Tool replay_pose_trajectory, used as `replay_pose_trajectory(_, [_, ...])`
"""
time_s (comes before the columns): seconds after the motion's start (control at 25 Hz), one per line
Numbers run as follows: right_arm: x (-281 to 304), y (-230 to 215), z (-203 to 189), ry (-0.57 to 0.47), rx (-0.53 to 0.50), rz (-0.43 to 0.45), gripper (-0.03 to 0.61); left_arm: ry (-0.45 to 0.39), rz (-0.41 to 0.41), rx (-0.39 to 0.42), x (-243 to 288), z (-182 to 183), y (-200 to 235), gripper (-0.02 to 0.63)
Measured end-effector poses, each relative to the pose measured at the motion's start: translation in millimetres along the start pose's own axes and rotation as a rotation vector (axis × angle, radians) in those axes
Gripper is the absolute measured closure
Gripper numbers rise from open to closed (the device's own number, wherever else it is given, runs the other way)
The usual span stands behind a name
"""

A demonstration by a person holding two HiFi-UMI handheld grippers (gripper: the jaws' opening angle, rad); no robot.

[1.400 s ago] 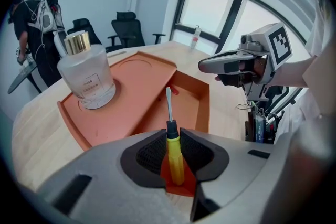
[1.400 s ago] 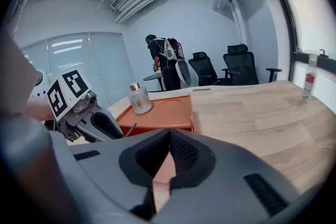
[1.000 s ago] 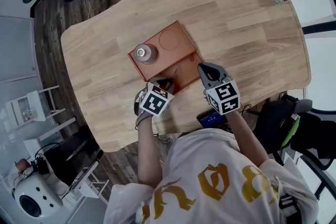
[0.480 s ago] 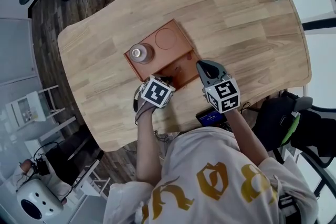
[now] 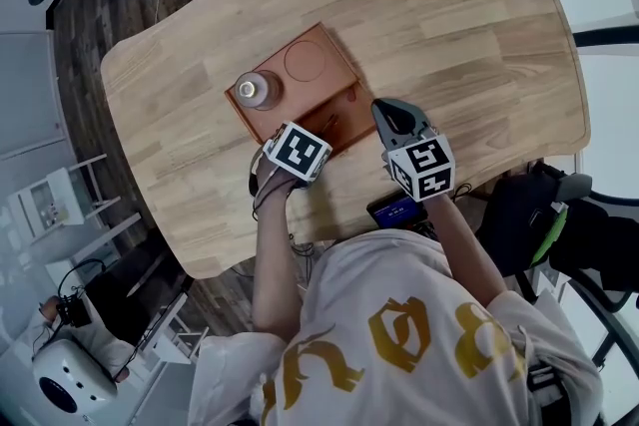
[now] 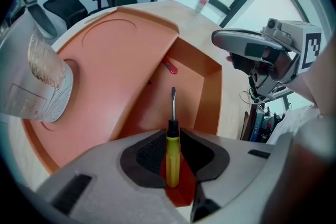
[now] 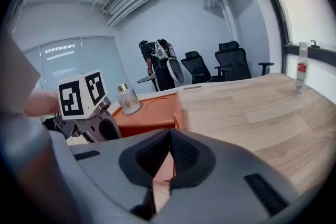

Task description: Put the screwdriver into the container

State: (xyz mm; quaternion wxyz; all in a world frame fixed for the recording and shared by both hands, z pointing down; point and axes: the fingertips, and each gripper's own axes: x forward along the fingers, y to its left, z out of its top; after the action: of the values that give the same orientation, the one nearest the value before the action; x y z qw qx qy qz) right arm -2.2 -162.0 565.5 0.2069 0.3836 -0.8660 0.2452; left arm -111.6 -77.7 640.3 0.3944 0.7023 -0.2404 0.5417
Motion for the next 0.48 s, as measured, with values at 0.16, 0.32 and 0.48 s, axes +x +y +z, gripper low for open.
replay_pose_trajectory(0.16, [0.1, 1.3, 2.1, -0.006, 0.003, 0.003, 0.569, 0.003, -0.001, 0.001, 2.2, -1.5, -2.1, 0.532])
replay_pose_trajectory(0.32, [0.7, 1.5, 2.4, -0.003, -0.002, 0.010, 0.569, 0.010, -0.002, -0.008, 4.5, -0.8, -1.5, 0.532])
replay_pose_trajectory(0.48, [2.0, 3.9, -0.2, 0.005, 0.005, 0.021, 0.569, 0.024, -0.005, -0.021, 6.4, -3.8, -1.2, 0.532])
